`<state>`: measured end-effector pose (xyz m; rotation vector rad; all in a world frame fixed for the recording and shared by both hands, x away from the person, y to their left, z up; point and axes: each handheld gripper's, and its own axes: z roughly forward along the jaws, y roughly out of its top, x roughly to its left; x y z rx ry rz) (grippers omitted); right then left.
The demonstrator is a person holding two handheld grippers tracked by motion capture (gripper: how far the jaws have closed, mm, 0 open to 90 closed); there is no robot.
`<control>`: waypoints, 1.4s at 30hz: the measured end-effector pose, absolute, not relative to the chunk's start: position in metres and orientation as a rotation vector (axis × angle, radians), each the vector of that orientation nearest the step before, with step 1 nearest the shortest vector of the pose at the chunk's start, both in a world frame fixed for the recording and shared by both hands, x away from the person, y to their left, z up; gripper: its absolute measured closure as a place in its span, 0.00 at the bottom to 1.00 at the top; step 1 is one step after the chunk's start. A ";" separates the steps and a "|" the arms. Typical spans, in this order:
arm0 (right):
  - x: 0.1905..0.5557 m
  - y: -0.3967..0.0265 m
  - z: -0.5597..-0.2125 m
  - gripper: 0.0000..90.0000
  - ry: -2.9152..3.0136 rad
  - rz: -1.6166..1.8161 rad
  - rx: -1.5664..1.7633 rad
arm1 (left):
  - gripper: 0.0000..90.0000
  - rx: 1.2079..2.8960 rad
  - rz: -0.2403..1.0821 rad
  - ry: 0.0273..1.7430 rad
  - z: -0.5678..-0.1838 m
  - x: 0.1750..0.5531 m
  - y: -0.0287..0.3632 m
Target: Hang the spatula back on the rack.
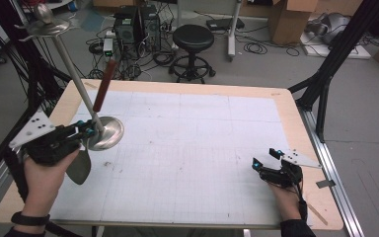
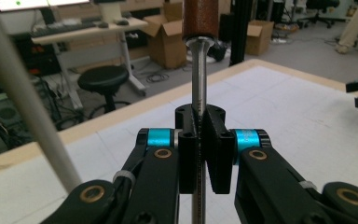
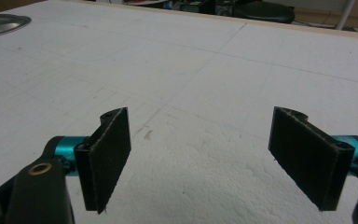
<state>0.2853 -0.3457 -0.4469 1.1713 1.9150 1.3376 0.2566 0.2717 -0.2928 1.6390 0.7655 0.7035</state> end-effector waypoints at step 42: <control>0.286 -0.345 -0.447 0.23 1.919 1.338 1.170 | 0.94 1.499 0.773 0.829 -0.265 0.254 0.387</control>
